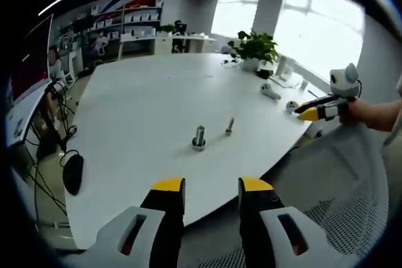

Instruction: Place the washer onto the threaded stud by aligning its center hole with the stud, sliding it down to the base, and recovering from edge contact or off-axis alignment until the washer reaches the visible bottom stop.

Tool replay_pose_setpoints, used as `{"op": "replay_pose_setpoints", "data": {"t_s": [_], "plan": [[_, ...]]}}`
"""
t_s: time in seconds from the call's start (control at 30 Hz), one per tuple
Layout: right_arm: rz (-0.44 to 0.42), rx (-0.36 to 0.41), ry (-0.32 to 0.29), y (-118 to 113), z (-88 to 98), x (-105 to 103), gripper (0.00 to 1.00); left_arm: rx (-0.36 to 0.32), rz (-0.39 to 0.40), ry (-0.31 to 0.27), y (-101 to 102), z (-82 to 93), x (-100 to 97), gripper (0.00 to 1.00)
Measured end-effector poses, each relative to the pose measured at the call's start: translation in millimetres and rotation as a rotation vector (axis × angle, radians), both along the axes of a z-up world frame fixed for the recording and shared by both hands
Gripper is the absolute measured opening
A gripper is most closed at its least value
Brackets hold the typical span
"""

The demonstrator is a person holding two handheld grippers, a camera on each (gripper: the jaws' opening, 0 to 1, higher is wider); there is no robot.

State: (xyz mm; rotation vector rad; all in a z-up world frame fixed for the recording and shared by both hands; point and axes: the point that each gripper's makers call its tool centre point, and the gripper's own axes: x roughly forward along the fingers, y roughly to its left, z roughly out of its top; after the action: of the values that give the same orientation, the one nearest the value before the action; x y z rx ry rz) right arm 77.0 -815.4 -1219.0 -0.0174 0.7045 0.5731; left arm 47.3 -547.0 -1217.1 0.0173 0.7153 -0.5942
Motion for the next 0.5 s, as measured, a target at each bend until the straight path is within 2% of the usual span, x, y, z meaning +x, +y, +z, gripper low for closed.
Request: {"op": "replay_pose_setpoints", "data": {"t_s": [0.17,0.33,0.5], "plan": [[-0.012,0.007,0.003,-1.0,-0.2,1.6,0.28,0.012,-0.021,0.025,-2.4,-4.8,-2.2,0.3],[0.005,0.002,0.037,1.2,-6.8,-1.4,0.29,-0.01,0.02,-0.028,2.8,5.6,5.0,0.3],[-0.018,0.01,0.033,-1.6,-4.8,-0.7,0.29,-0.008,0.025,-0.01,2.5,2.5,4.1,0.31]]}}
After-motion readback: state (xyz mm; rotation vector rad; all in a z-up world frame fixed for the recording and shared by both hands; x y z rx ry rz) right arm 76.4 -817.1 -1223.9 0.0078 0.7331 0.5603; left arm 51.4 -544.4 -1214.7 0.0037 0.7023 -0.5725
